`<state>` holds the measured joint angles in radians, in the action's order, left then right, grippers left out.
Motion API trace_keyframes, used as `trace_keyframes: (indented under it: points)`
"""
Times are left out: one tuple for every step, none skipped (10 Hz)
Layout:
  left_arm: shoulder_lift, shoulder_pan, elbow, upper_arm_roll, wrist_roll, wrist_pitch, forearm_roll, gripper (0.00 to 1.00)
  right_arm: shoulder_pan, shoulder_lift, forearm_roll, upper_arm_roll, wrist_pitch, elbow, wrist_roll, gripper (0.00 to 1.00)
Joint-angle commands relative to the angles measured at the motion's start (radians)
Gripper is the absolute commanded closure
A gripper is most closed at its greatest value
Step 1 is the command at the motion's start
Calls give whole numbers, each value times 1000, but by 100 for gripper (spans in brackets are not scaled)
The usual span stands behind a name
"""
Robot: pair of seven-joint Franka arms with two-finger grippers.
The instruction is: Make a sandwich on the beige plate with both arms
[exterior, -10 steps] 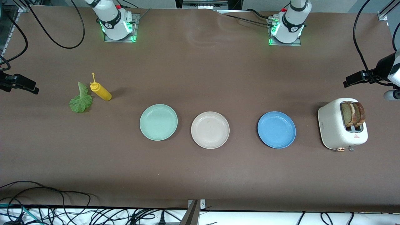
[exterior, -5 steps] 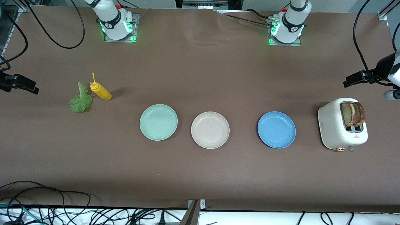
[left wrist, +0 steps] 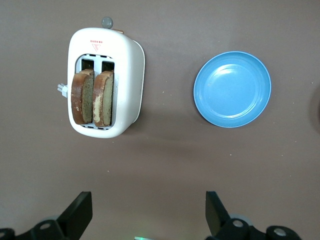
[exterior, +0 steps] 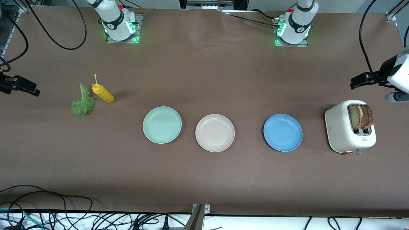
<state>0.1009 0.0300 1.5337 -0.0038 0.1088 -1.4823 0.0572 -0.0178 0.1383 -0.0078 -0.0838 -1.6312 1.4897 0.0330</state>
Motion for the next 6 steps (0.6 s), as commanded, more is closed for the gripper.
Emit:
trace_keyframes:
  points:
    - [16, 2, -40, 1, -21, 14, 16, 0, -7, -2, 3, 3, 11, -6, 7, 0]
    - [14, 4, -40, 1, -21, 16, 13, 0, -7, -2, 3, 3, 11, -6, 7, 0]
    - [14, 8, -40, 1, -23, 16, -2, 0, -7, -3, 3, 3, 11, -6, 7, 0]
    - [16, 10, -40, 2, -21, 16, -8, 0, -7, -3, 3, 3, 11, -6, 7, 0]
    - [16, 10, -38, 4, -9, 16, -8, 0, -7, -2, 3, 3, 11, -6, 7, 0]
    - [20, 5, -40, 4, -9, 14, -7, 0, -7, -3, 5, 3, 10, -6, 7, 0]
